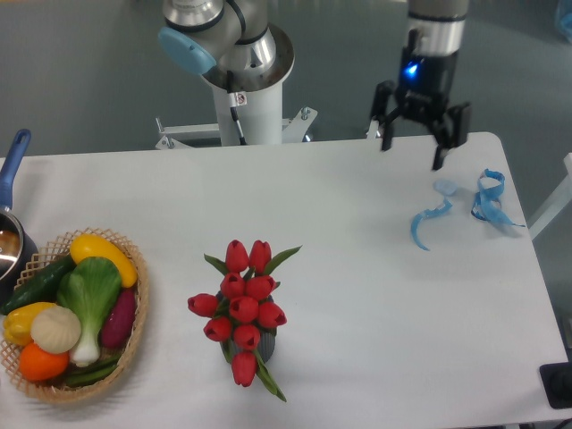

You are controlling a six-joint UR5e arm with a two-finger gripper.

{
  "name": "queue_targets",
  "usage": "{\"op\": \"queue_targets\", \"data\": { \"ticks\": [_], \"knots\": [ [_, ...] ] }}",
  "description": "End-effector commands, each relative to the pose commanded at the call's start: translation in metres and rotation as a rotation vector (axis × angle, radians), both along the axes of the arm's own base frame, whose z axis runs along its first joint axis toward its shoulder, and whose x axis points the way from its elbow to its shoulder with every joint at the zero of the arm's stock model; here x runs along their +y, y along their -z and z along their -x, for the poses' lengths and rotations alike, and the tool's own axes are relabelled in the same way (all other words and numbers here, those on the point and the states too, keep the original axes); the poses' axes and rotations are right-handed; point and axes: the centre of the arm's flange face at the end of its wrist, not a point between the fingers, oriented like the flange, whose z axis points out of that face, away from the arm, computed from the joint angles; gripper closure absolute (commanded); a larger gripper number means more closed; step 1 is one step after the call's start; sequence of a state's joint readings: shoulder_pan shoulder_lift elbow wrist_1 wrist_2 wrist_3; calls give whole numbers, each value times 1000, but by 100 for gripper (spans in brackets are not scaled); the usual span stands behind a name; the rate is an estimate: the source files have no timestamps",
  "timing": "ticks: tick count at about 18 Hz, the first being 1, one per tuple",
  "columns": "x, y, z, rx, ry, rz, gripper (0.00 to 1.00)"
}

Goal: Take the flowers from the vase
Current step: 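Move the open gripper toward the red tulips in the vase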

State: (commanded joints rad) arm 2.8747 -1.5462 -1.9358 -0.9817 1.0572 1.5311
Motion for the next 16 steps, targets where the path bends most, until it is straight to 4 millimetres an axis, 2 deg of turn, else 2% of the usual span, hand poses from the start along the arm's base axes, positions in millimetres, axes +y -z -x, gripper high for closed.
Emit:
{"op": "queue_targets", "data": {
  "ticks": [6,10,14,16],
  "knots": [
    [40,22,-13,-185,68,-284,0],
    [77,38,-32,-236,148,-308,0],
    [99,40,-32,-347,160,-445,0],
    [110,38,-33,-376,163,-458,0]
  ]
}}
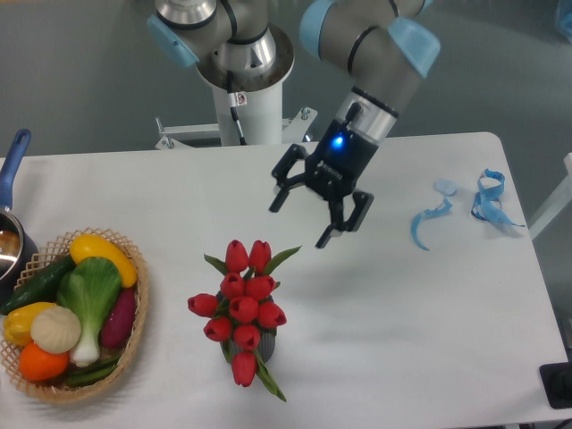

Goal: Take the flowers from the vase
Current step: 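Move the open gripper toward the red tulips in the vase, then lower the gripper around the tulip stems and close it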

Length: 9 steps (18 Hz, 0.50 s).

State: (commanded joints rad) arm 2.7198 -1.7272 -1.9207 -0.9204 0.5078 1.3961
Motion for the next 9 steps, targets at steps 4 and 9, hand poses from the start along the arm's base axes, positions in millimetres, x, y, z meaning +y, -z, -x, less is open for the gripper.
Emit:
{"op": "queue_targets", "data": {
  "ticks": [4,9],
  "knots": [
    [22,5,1,-28,0,5,0],
    [54,18,4,-7,40,-2,0]
  ]
}}
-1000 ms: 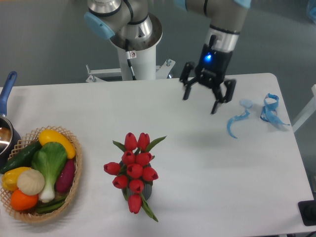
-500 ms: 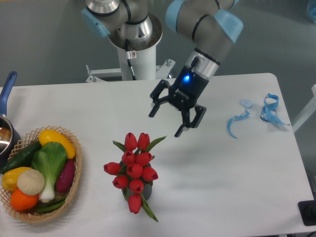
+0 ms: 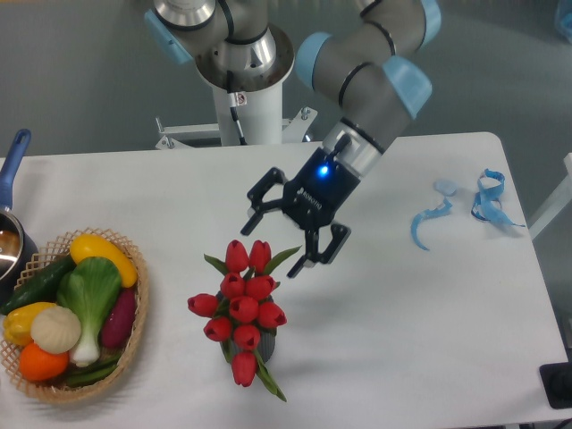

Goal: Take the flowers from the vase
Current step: 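Lower the gripper around the tulip stems and close it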

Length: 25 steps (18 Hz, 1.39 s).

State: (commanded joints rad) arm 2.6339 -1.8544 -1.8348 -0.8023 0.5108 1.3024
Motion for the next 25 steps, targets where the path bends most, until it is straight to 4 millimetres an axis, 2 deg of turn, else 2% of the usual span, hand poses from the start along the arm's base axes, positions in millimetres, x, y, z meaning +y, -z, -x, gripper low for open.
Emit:
{"op": "queue_targets", "data": {
  "ticks": [3,25],
  "knots": [
    [14,5,5,4,15,-1,0],
    [21,26,17,-17,15,13,0]
  ]
}}
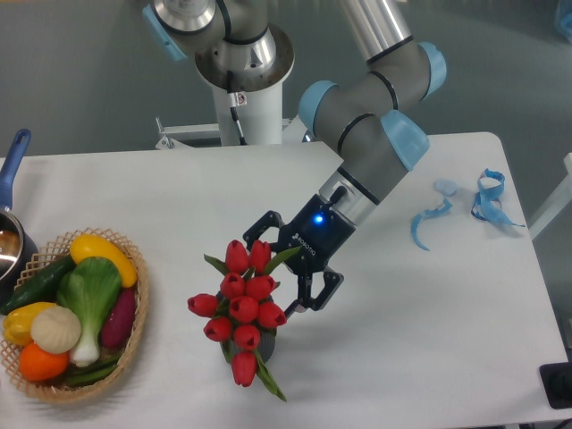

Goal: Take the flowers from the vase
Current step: 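Lower the gripper around the tulip stems and close it, then lift the gripped tulips up out of the grey vase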

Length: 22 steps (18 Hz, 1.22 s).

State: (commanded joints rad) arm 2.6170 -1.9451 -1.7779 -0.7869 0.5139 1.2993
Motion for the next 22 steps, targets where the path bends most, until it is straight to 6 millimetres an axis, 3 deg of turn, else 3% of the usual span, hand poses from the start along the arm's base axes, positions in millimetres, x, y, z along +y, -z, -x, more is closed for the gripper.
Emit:
{"op": "queue_targets", "data": {
  "ticks": [3,10,11,13,15,22],
  "knots": [
    [12,2,4,8,13,4,0],
    [25,3,-11,8,44,4,0],
    [25,3,-11,8,44,4,6],
    [24,2,-12,7,44,2,32],
    [24,1,-12,8,43,0,46],
    [21,-4,-7,-5,28,-6,60]
  ]
}}
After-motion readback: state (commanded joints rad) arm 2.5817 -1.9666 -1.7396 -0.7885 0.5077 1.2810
